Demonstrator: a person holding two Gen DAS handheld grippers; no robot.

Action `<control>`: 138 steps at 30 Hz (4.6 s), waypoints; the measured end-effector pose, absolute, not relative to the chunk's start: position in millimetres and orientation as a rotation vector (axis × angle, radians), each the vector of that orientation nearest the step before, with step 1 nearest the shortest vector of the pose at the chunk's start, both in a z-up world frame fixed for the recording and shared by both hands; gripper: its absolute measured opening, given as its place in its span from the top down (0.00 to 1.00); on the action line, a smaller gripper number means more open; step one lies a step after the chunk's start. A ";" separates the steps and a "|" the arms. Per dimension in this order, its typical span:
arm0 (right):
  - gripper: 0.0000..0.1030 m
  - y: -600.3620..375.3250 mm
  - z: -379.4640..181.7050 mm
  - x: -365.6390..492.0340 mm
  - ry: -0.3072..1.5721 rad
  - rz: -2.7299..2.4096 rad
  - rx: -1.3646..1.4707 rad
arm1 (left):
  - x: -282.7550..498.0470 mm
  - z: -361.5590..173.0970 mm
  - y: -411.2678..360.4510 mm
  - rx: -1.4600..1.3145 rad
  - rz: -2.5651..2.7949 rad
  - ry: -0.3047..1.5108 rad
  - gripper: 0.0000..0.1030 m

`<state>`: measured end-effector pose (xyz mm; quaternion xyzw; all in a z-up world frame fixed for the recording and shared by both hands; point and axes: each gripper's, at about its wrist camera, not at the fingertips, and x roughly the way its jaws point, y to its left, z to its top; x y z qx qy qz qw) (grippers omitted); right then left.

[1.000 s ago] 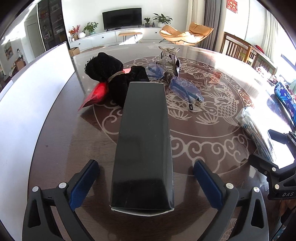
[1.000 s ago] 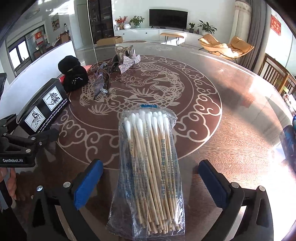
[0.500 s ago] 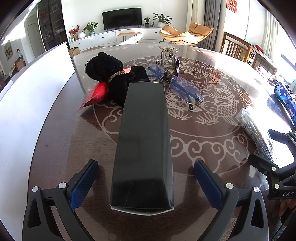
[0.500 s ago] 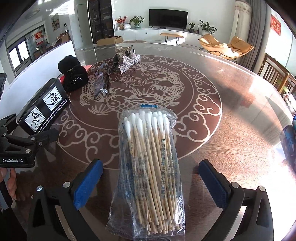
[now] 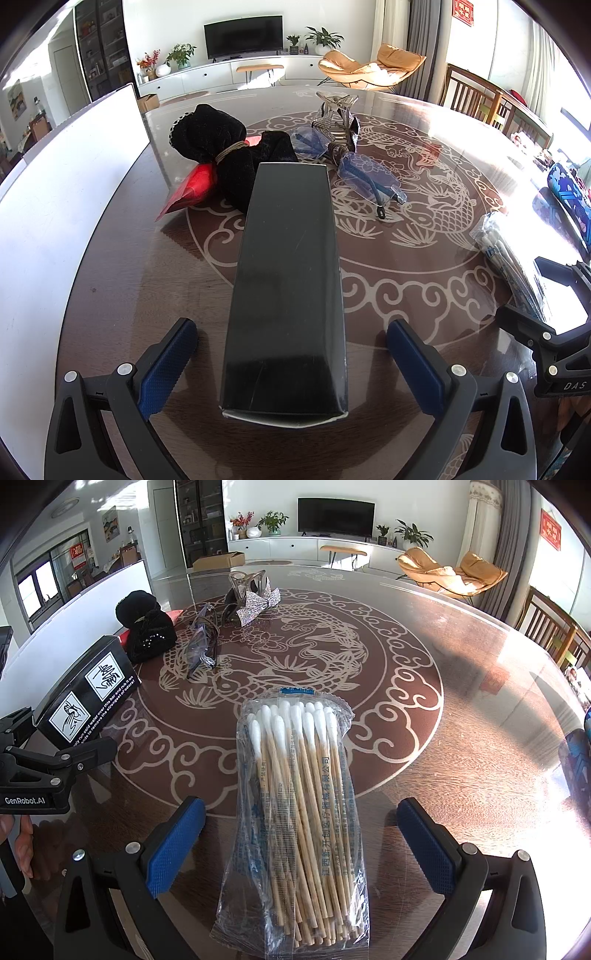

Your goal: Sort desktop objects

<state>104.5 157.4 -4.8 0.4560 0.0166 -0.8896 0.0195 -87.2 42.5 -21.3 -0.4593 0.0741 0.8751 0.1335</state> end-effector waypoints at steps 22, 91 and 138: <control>0.00 156.9 -3.6 103.0 0.053 -2.761 1.416 | -87.3 -21.6 42.7 -1.332 2.538 0.214 0.00; 0.00 -56.7 94.4 62.3 0.108 -2.561 0.934 | 3.5 141.6 -168.4 -0.966 2.827 -0.113 0.00; 0.00 159.0 -0.7 80.1 0.011 -2.807 1.439 | -56.6 -26.3 46.3 -1.330 2.558 0.195 0.00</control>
